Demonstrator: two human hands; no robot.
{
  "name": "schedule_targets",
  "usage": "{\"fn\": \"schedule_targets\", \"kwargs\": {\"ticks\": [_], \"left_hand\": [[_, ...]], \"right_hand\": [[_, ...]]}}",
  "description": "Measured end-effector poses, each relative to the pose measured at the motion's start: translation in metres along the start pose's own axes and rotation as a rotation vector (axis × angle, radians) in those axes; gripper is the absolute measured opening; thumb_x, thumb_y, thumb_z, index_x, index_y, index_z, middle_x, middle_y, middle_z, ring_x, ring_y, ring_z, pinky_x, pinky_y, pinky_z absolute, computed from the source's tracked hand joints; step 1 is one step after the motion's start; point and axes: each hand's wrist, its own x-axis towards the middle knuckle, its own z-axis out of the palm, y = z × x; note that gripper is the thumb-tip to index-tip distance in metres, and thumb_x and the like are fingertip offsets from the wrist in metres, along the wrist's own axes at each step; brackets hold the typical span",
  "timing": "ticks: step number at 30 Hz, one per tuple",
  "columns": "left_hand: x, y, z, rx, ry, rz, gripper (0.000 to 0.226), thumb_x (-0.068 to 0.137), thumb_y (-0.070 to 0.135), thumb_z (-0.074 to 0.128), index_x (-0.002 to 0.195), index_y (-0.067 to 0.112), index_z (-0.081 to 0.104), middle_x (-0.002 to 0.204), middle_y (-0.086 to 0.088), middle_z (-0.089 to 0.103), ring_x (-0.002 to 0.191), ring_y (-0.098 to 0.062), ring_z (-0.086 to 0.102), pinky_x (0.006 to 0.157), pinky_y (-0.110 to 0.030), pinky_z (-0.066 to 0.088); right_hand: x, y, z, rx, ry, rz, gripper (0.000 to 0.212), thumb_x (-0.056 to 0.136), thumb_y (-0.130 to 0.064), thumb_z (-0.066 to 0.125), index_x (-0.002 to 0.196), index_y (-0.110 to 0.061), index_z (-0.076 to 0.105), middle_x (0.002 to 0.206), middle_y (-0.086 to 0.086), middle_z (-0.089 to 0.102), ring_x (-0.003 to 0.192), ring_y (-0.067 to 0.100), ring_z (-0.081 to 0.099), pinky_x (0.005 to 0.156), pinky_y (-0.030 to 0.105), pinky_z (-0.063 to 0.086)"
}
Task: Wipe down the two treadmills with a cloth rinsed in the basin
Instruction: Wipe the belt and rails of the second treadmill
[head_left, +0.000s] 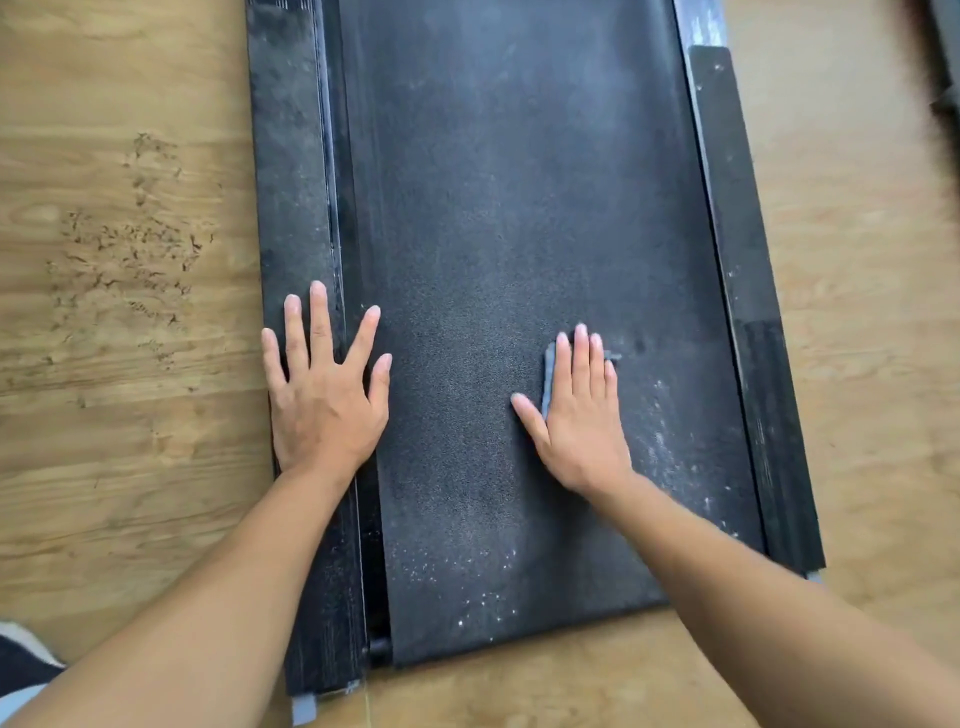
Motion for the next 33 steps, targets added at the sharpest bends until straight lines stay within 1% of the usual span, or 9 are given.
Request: {"fn": "schedule_targets", "kwargs": {"ticks": [6,9,14,17,21,23,27,30,33], "left_hand": [[-0.001,-0.001,0.003,0.004,0.007,0.007,0.055,0.108,0.053,0.036,0.162,0.039,0.037,0.177,-0.011,0.004,0.163,-0.035,0.005,0.129,-0.059,0.008],[-0.002,-0.001,0.002,0.014,0.020,0.000,0.056,0.108,0.053,0.036,0.162,0.039,0.037,0.177,-0.011,0.004,0.163,-0.035,0.006,0.130,-0.059,0.008],[-0.005,0.001,-0.002,0.002,0.014,-0.004,0.056,0.108,0.053,0.035,0.162,0.039,0.038,0.178,-0.009,0.004,0.163,-0.034,0.005,0.130,-0.059,0.008],[-0.002,0.004,-0.003,-0.004,0.022,-0.008,0.056,0.108,0.053,0.036,0.161,0.039,0.038,0.178,-0.009,0.005,0.164,-0.033,0.005,0.130,-0.057,0.008],[-0.001,0.001,0.001,0.009,0.042,-0.007,0.054,0.109,0.052,0.039,0.161,0.039,0.039,0.177,-0.008,0.007,0.163,-0.032,0.007,0.129,-0.057,0.008],[-0.004,-0.001,0.001,0.004,0.046,-0.007,0.053,0.110,0.051,0.041,0.161,0.039,0.039,0.177,-0.007,0.007,0.163,-0.032,0.007,0.130,-0.058,0.009],[-0.004,0.001,-0.001,-0.017,0.061,0.001,0.055,0.107,0.053,0.037,0.160,0.038,0.042,0.177,-0.008,0.008,0.163,-0.033,0.008,0.130,-0.057,0.008],[-0.006,0.007,-0.003,-0.021,0.048,0.003,0.055,0.107,0.052,0.037,0.160,0.036,0.042,0.177,-0.008,0.008,0.163,-0.033,0.008,0.130,-0.058,0.008],[-0.007,0.009,-0.003,-0.014,0.050,-0.010,0.056,0.107,0.052,0.037,0.160,0.036,0.043,0.177,-0.008,0.009,0.163,-0.032,0.008,0.130,-0.057,0.010]], "right_hand": [[0.131,0.025,-0.054,-0.066,0.003,-0.184,0.097,0.102,-0.074,0.025,0.167,-0.007,-0.001,0.174,0.015,-0.010,0.161,0.031,-0.012,0.131,0.051,0.001],[0.060,0.069,-0.035,-0.162,-0.053,-0.350,0.097,0.102,-0.075,0.020,0.166,-0.005,-0.002,0.174,0.016,-0.013,0.161,0.031,-0.015,0.131,0.053,0.007],[-0.115,0.081,0.026,-0.078,-0.100,-0.207,0.097,0.103,-0.075,0.023,0.166,-0.005,0.004,0.174,0.016,-0.010,0.162,0.034,-0.007,0.128,0.052,0.011],[-0.050,0.069,0.008,0.003,-0.050,-0.063,0.103,0.098,-0.081,0.019,0.166,-0.008,-0.004,0.174,0.013,-0.016,0.161,0.028,-0.017,0.131,0.047,-0.002],[0.107,0.055,-0.045,0.089,0.108,0.063,0.106,0.096,-0.083,0.026,0.167,-0.007,0.000,0.175,0.015,-0.008,0.161,0.030,-0.011,0.131,0.051,0.001],[0.121,0.059,-0.048,0.081,0.106,0.033,0.106,0.097,-0.082,0.026,0.166,-0.007,-0.002,0.175,0.015,-0.010,0.161,0.030,-0.012,0.131,0.052,0.001],[-0.017,0.095,0.001,0.003,0.018,-0.135,0.103,0.099,-0.079,0.026,0.166,-0.008,-0.005,0.174,0.012,-0.016,0.161,0.029,-0.017,0.131,0.047,-0.001],[-0.137,0.126,0.041,-0.045,-0.062,-0.184,0.103,0.099,-0.081,0.028,0.167,-0.010,-0.003,0.175,0.013,-0.009,0.162,0.035,-0.001,0.128,0.050,0.010],[-0.103,0.124,0.029,0.001,-0.070,-0.127,0.103,0.097,-0.083,0.023,0.167,-0.014,-0.008,0.175,0.010,-0.014,0.162,0.031,-0.008,0.129,0.046,0.000]]}}
